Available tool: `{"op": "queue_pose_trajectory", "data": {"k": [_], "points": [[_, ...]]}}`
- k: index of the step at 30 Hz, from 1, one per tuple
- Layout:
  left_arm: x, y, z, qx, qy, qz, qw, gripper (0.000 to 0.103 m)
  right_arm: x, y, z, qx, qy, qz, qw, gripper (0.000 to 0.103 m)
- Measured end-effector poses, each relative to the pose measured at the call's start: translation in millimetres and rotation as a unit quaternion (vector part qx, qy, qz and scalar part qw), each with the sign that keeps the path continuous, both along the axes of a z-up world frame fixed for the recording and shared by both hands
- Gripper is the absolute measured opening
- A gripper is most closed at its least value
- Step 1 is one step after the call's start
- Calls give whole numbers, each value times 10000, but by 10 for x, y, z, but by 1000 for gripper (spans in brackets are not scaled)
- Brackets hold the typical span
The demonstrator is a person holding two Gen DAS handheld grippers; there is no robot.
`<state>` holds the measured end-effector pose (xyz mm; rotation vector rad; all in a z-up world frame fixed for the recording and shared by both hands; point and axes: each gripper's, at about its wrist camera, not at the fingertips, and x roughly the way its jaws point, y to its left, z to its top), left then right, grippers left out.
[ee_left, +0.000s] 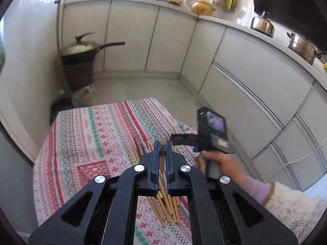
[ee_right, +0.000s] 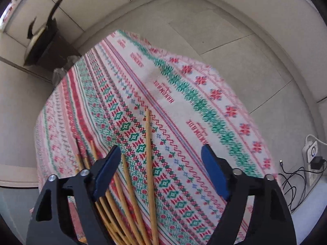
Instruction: Organize utensils
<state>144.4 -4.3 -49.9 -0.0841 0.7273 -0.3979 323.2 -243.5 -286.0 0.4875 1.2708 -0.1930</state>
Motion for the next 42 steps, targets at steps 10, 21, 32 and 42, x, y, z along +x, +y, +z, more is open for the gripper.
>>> {"op": "queue_pose_trajectory", "data": {"k": [10, 21, 32, 42], "points": [[-361, 399, 385, -75, -555, 479, 9973, 4, -42, 93, -32, -275, -345, -83, 9990, 6], [-593, 660, 752, -482, -895, 942, 9903, 4, -1022, -48, 1626, -137, -2055, 128, 9785, 6], [-506, 884, 961, -357, -1333, 1803, 9739, 4, -1501, 235, 2748, 628, -3454, 368, 9356, 6], [-145, 971, 424, -224, -767, 1920, 9781, 16, -1501, 934, 2776, 594, -3444, 1115, 9303, 6]]}}
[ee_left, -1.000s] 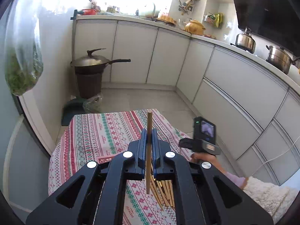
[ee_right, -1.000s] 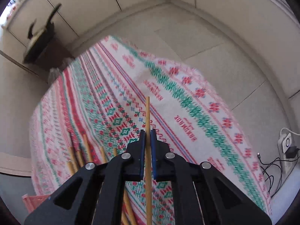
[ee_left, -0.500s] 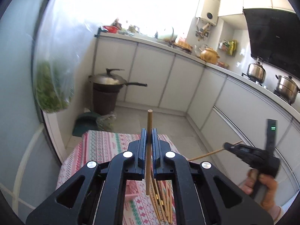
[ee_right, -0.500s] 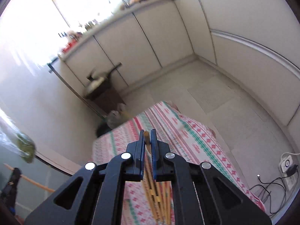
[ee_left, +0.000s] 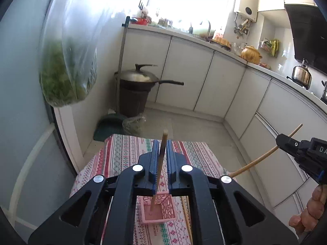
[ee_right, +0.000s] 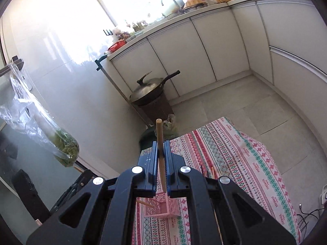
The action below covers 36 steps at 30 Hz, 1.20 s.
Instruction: Organize utensils
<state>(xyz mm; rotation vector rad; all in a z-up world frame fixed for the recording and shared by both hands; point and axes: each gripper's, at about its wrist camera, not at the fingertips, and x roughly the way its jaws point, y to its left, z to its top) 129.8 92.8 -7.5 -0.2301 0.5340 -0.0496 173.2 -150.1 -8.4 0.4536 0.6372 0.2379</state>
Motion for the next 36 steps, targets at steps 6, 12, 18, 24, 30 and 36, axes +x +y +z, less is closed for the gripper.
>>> {"op": "queue_pose_trajectory", "data": {"k": [6, 12, 18, 24, 30, 36], "points": [[-275, 285, 254, -328, -500, 449, 9972, 47, -5, 214, -20, -109, -42, 185, 9998, 6], [-432, 405, 422, -405, -707, 632, 9947, 54, 20, 407, -78, -349, 23, 275, 9990, 6], [-401, 381, 377, -339, -595, 620, 9957, 57, 173, 671, -317, -453, 218, 448, 9977, 8], [-421, 323, 368, -124, -631, 654, 9958, 68, 260, 810, -518, -386, 301, 628, 9968, 35], [-509, 236, 445, 192, -822, 846, 9928, 76, 6, 767, -251, -919, -310, 235, 9950, 38], [-571, 124, 464, 491, -850, 888, 9912, 84, -227, 766, -94, -1371, -706, -46, 9880, 54]]}}
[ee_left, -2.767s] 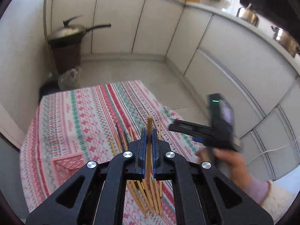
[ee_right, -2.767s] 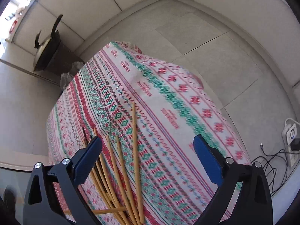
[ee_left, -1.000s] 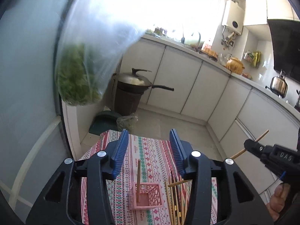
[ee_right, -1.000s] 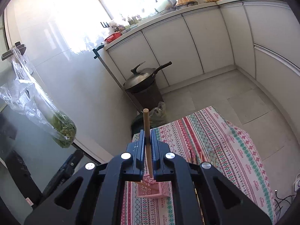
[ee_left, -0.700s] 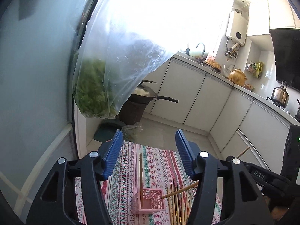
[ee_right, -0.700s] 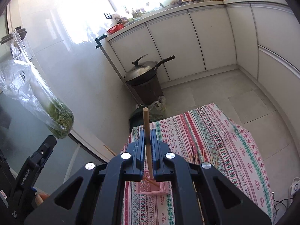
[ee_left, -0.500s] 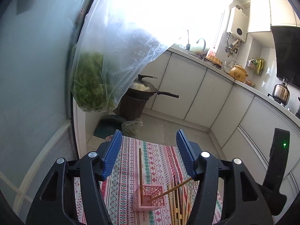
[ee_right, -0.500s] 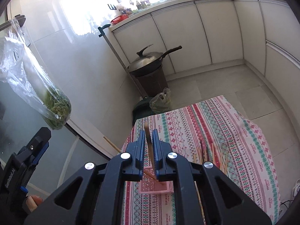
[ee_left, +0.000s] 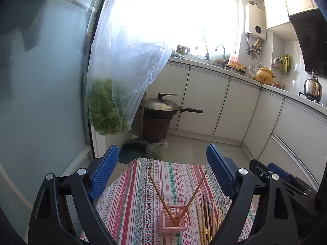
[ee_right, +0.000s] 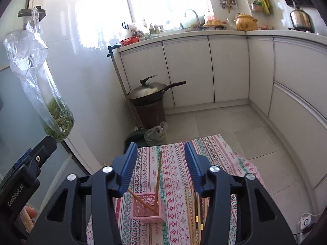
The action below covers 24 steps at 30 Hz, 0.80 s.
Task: Organize utensils
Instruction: 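Open both tools and lift them away from the pink holder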
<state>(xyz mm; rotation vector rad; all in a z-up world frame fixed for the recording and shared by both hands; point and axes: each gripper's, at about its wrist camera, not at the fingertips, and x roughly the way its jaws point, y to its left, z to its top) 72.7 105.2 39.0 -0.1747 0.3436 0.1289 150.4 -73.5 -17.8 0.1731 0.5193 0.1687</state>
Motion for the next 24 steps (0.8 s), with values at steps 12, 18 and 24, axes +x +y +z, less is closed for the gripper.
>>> {"op": "queue_pose_trajectory", "data": {"k": [12, 18, 24], "points": [[-94, -184, 7, 331, 49, -52, 9994, 94, -254, -233, 105, -251, -230, -510, 9981, 68], [-88, -298, -26, 414, 143, -180, 9989, 96, -309, -468, 70, -212, -179, -865, 9959, 91], [-53, -476, -130, 452, 316, -367, 9978, 96, -367, -837, -7, 10, 55, -1098, 9939, 96]]}}
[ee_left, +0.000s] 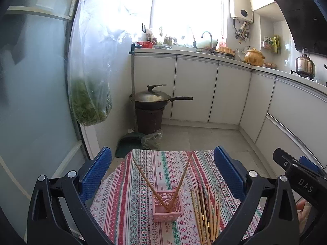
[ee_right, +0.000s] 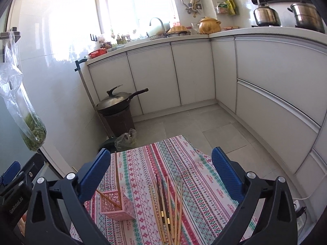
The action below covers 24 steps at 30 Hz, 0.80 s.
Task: Organize utensils
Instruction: 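Open both tools and lift them away from the pink holder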
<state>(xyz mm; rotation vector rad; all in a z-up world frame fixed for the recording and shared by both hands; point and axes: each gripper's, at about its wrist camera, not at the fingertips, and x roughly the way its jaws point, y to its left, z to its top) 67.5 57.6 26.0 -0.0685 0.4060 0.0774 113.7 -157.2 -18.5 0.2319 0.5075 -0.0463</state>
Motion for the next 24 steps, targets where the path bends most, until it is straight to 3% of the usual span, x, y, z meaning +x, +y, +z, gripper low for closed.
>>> {"op": "queue_pose_trajectory", "data": {"k": [7, 14, 18, 24], "points": [[117, -447, -237, 173, 509, -723, 9959, 96, -58, -705, -323, 446, 651, -409, 9960, 96], [554, -1139, -740, 280, 1593, -1737, 9714, 96, -40, -1475, -511, 834, 939, -1122, 9857, 96], [1121, -1394, -1195, -196, 2626, -1890, 9460, 96, 9, -1816, -674, 1279, 1256, -1362, 9743, 96], [2004, -1539, -2033, -991, 4189, -1828, 8839, 94, 79, -2111, -877, 1935, 1543, -1454, 9579, 96]]}}
